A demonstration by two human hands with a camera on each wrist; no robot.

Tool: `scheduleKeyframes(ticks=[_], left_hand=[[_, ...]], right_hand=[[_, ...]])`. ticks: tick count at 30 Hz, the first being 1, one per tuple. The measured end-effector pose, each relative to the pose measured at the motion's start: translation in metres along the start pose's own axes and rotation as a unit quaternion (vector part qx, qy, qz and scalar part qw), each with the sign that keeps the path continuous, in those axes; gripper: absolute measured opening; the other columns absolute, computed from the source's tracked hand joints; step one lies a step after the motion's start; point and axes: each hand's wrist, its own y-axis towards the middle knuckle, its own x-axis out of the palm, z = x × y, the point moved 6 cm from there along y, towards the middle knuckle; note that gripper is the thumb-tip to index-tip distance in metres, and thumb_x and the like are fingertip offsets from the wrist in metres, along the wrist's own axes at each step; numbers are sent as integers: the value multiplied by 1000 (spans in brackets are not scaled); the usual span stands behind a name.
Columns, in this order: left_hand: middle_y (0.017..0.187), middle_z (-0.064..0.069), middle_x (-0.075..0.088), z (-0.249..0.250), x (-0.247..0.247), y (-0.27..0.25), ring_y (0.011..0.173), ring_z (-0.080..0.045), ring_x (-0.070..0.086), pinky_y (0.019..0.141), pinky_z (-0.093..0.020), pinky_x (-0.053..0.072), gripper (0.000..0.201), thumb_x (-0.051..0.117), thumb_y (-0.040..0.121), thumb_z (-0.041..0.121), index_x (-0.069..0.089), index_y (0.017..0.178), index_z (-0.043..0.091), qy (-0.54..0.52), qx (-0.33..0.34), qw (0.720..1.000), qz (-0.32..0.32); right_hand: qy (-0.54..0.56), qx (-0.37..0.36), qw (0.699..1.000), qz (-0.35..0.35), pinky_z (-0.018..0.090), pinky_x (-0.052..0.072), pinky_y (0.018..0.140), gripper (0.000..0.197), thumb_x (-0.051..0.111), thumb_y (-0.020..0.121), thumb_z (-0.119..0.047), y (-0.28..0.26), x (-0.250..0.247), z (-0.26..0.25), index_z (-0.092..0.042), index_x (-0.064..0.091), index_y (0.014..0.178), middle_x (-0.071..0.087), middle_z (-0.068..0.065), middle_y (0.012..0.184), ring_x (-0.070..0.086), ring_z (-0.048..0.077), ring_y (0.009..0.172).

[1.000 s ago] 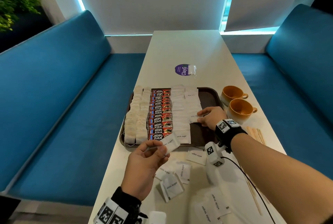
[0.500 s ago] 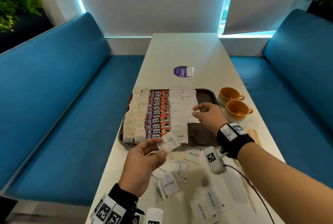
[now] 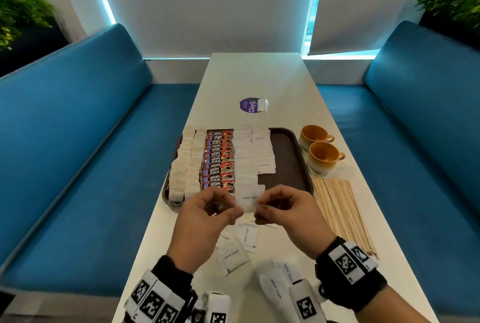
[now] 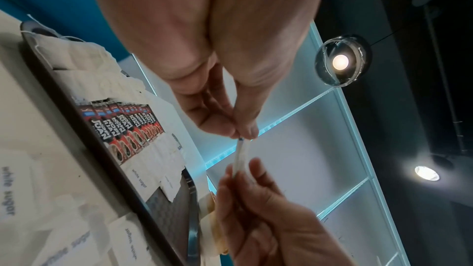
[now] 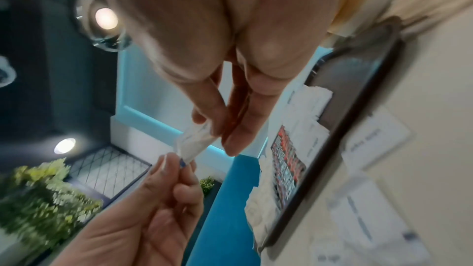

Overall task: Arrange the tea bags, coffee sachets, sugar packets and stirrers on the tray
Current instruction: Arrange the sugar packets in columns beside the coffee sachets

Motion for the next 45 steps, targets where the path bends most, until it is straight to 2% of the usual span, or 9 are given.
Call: scheduleKeyframes(ticks=[9,15,19,24,30,36,39,41,45], left_hand=[[84,-2,77,8,-1,-5,72,-15,66,73,-26,56,24,80,81,4,83,85,28,65,20,998,12],[87,-1,78,1,3,-6,82,-17,72,77,-29,59,23,79,82,3,82,87,25,61,-3,998,16],[87,-7,78,-2,7,-7,88,-24,75,82,-35,61,23,81,78,-2,81,90,17,17,-20,1000,13],[90,-5,79,-9,8,-6,90,-23,75,85,-37,60,31,84,76,1,81,94,26,11,-24,999,20],[97,-5,79,-17,8,-3,95,-23,75,86,-33,61,40,81,76,-6,79,107,19,-13,-29,999,17],[105,-4,78,-27,11,3,96,-22,75,85,-30,60,51,77,80,-9,72,121,21,-18,-43,999,16],[117,6,72,-37,13,12,93,-13,74,80,-23,58,54,77,85,0,63,130,28,33,-56,998,3],[120,13,66,-45,11,20,96,-7,70,80,-21,56,49,79,86,12,61,126,34,132,-54,990,-13],[127,21,53,-54,15,34,120,-1,51,100,-25,48,34,74,88,30,62,119,38,335,11,938,-88]], right_hand=[[-1,17,1000,7,45,63,80,16,75,85,9,-12,3,17,-6,76,91,76,16,88,74,35,81],[14,-14,1000,12,34,62,74,19,76,83,9,-14,-1,3,-3,77,98,77,14,89,75,31,79],[19,-13,1000,7,39,63,78,24,76,84,8,-15,-2,1,-7,78,102,77,15,98,76,34,87],[-1,6,1000,11,38,61,83,37,80,82,5,-13,-5,7,-15,78,112,79,15,91,76,33,79],[9,18,999,38,39,61,89,36,80,83,3,-10,-10,13,-14,77,114,79,16,92,76,35,88],[-7,18,999,44,29,61,80,42,81,81,4,-2,-13,13,-16,76,117,80,10,95,76,27,84],[-36,23,997,68,28,62,82,43,81,81,3,15,-25,12,-19,76,118,80,9,94,77,24,87],[-58,37,993,98,25,61,81,43,82,81,1,36,-43,16,-21,76,117,80,3,96,77,18,88],[-123,84,977,152,33,62,88,40,81,83,-5,84,-79,35,-29,76,115,75,-2,107,77,13,90]])
